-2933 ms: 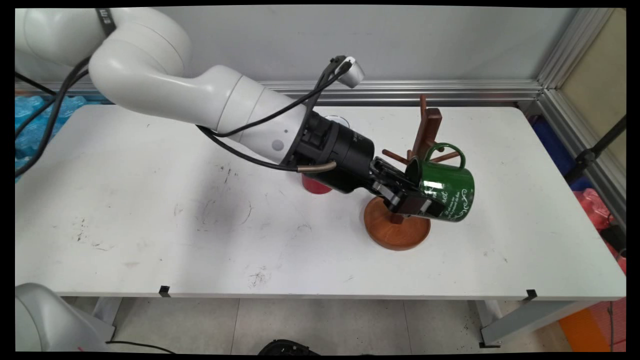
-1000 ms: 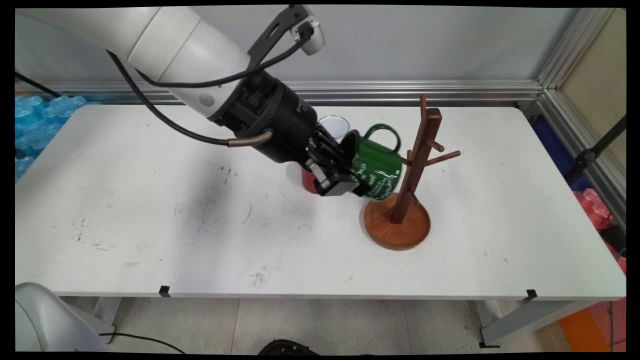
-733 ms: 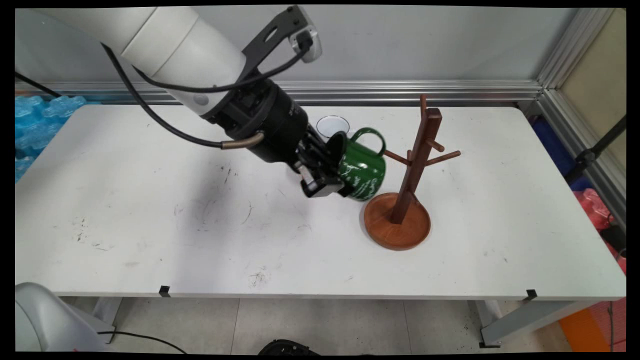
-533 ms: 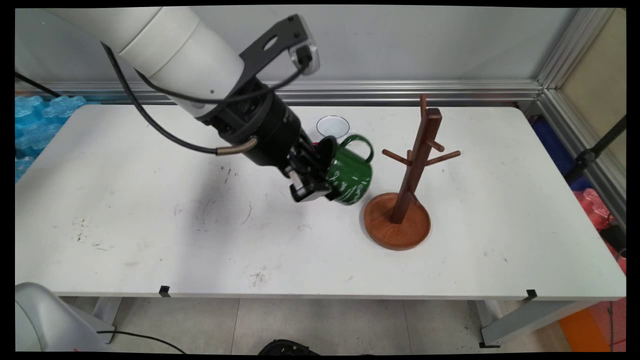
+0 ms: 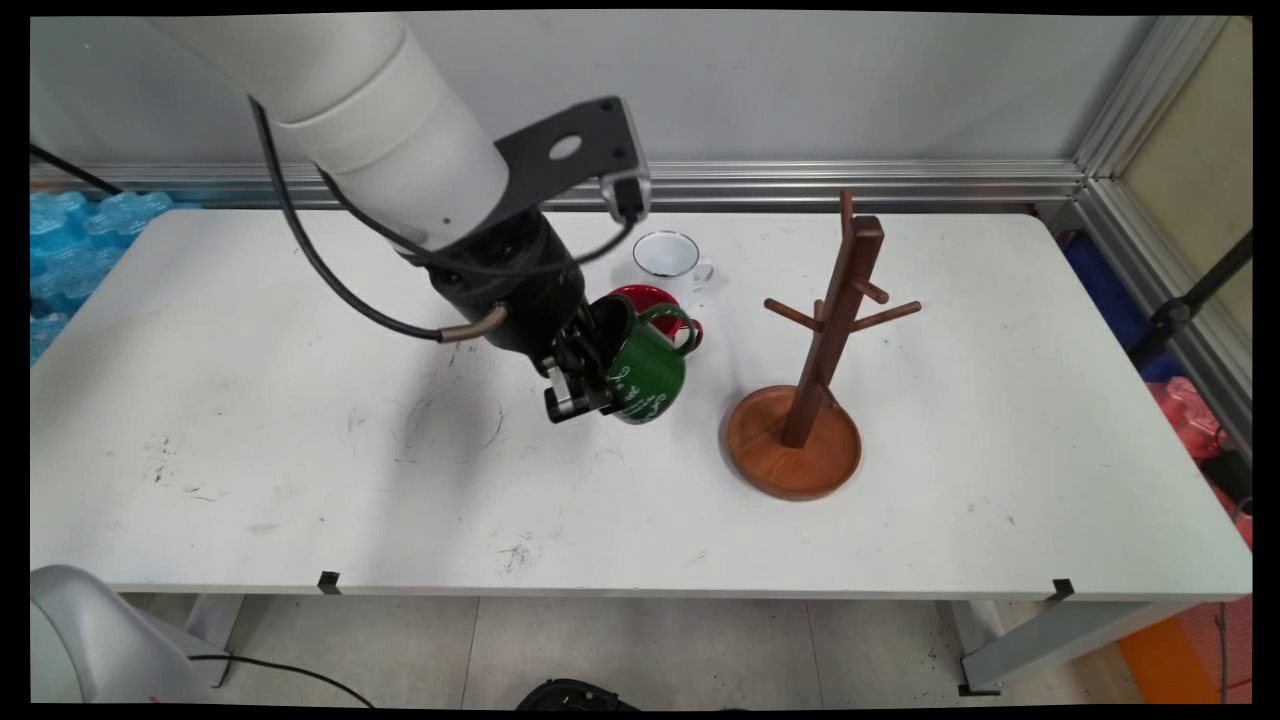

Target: Place the picked object on the table

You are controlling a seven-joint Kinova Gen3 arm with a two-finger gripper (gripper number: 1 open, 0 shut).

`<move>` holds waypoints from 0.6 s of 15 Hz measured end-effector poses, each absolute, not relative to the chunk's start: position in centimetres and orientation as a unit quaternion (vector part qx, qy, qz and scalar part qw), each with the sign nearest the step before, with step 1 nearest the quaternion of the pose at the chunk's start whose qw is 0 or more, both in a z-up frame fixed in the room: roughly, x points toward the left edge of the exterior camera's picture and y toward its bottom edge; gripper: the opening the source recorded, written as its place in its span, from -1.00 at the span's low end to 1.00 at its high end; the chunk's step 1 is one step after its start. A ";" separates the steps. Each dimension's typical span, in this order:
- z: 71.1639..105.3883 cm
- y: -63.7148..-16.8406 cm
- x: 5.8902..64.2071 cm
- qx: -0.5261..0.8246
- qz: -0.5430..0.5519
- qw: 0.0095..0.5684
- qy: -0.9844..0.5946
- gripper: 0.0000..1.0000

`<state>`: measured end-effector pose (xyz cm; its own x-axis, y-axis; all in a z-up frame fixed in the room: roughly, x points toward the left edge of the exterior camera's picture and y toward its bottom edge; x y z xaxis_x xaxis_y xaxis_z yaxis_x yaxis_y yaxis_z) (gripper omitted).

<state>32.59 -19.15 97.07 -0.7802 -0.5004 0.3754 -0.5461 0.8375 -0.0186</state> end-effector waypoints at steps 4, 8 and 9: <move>95.7 -20.2 31.5 0.266 0.072 0.121 -0.954 -1.00; 93.6 -21.3 30.4 0.261 0.078 0.069 -0.960 -1.00; 93.0 -21.5 30.1 0.262 0.079 0.055 -0.960 -1.00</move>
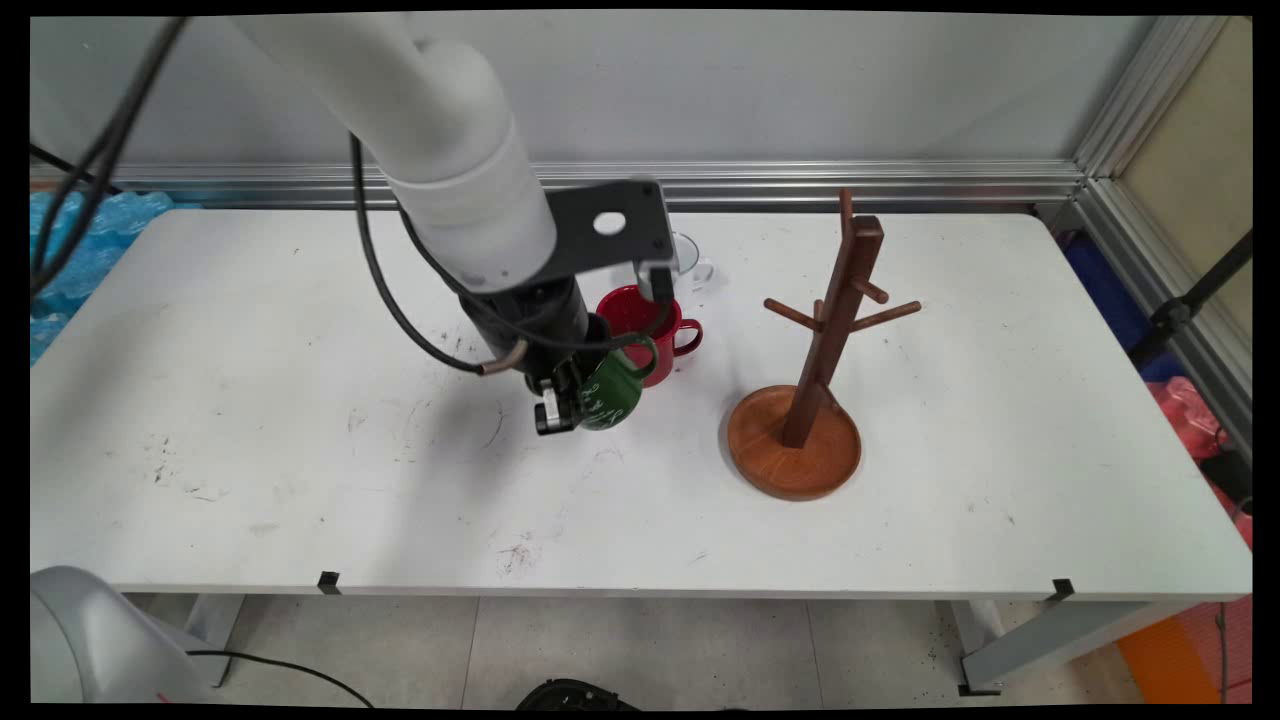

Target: Place the picked object on the table

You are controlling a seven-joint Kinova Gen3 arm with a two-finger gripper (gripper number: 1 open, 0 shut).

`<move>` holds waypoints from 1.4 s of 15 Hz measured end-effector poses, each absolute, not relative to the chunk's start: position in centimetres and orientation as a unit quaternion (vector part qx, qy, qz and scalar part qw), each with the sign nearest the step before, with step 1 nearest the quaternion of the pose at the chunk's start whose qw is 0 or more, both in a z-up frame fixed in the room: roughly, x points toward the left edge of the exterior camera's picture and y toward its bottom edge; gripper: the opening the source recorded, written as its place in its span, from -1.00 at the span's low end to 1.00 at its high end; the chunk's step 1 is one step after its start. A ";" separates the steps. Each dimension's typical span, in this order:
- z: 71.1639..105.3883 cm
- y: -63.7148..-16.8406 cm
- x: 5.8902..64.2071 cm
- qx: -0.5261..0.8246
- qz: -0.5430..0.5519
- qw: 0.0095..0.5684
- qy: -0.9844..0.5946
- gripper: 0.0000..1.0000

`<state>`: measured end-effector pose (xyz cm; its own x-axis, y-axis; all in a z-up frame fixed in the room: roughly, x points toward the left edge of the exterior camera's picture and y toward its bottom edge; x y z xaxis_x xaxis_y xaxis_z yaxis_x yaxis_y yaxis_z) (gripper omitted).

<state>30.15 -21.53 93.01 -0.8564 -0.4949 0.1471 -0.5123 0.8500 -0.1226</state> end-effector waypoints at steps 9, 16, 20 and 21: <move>88.1 -22.8 28.2 0.268 0.076 -0.039 -0.960 -1.00; 85.1 -23.5 26.8 0.264 0.074 -0.081 -0.958 -1.00; 83.9 -23.9 26.2 0.263 0.074 -0.096 -0.957 -1.00; 83.6 -24.0 26.1 0.263 0.075 -0.100 -0.957 -1.00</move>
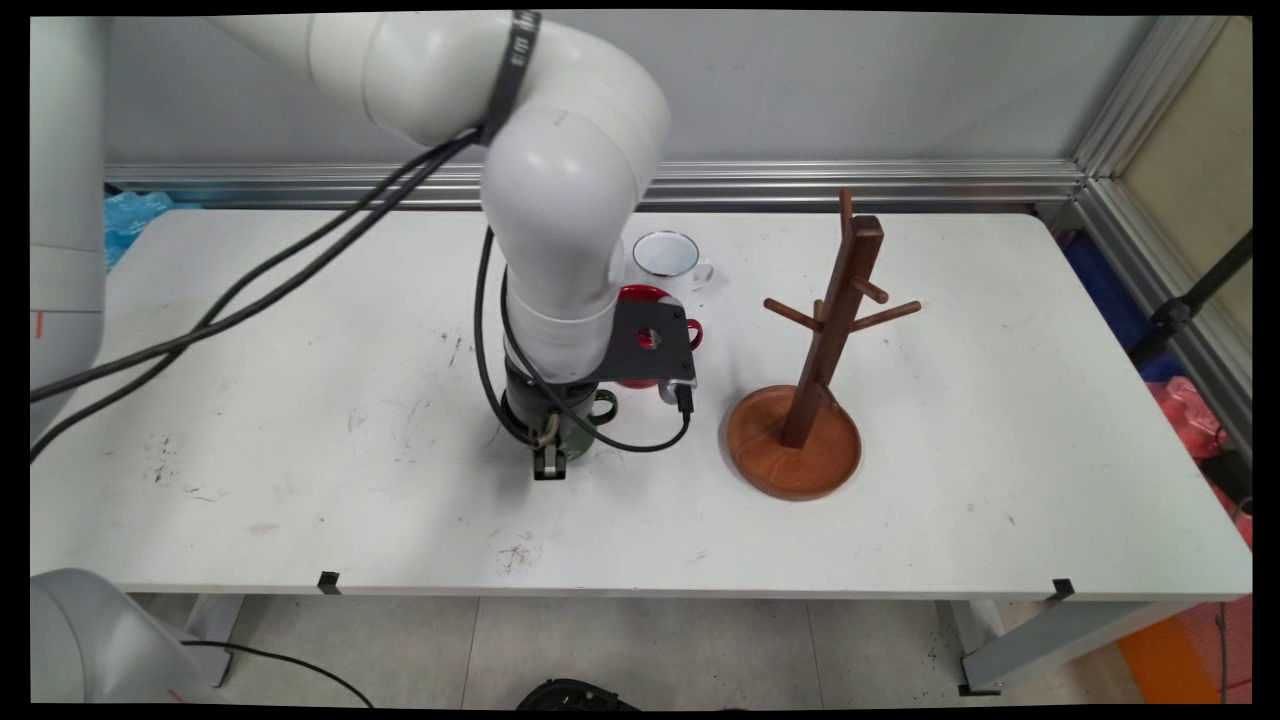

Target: Place the picked object on the table

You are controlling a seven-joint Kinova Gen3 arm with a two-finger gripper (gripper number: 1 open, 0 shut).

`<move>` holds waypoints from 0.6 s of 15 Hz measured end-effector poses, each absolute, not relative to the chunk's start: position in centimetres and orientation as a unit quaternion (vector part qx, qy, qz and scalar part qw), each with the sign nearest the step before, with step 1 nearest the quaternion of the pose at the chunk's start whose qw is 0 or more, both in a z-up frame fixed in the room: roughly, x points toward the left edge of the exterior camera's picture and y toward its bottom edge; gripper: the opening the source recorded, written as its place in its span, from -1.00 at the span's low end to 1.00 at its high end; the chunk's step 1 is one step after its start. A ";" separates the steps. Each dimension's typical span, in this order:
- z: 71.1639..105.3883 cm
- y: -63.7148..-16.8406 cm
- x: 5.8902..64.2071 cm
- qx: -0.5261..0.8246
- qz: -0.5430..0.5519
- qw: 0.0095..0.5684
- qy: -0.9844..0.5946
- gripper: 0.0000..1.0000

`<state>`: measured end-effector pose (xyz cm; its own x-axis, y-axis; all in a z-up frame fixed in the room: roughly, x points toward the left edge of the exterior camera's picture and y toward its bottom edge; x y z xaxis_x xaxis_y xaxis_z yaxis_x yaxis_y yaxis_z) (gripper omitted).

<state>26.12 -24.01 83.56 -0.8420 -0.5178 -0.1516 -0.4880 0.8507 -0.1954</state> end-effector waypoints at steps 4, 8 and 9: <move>82.7 -24.4 25.7 -0.262 -0.077 0.112 0.955 -1.00; 82.0 -24.6 25.3 -0.263 -0.077 0.126 0.954 -1.00; 81.9 -24.6 25.1 -0.263 -0.077 0.129 0.953 -1.00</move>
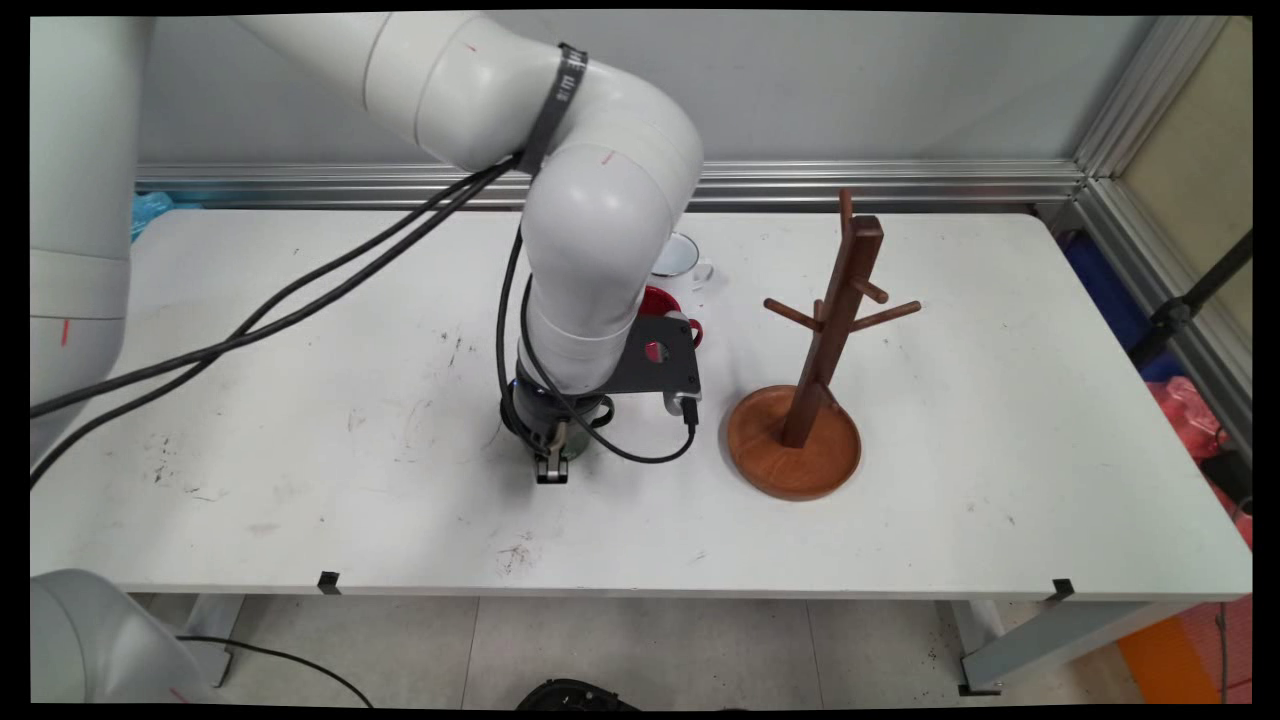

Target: Place the picked object on the table

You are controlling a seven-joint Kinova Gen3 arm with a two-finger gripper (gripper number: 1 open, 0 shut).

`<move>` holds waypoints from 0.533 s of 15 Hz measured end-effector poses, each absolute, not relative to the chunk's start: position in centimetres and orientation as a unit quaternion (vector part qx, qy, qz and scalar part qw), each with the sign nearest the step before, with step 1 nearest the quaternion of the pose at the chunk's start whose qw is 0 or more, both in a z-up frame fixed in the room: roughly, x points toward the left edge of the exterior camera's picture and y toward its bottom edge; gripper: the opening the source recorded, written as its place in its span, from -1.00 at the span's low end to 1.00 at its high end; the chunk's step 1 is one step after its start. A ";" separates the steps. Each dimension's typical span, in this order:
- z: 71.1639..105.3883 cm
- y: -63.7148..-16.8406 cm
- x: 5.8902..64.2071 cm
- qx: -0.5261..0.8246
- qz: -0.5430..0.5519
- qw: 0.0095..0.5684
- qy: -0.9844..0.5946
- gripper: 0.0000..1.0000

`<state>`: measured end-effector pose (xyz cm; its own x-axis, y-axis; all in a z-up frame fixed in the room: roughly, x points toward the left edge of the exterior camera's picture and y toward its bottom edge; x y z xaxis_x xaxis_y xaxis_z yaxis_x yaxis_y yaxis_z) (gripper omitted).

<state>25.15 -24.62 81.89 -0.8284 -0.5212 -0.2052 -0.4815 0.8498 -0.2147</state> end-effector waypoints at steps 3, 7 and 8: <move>81.7 -24.6 24.9 -0.265 -0.075 0.137 0.952 -1.00; 81.5 -24.6 24.5 -0.269 -0.071 0.145 0.950 -1.00; 81.4 -24.6 24.4 -0.270 -0.070 0.147 0.949 -1.00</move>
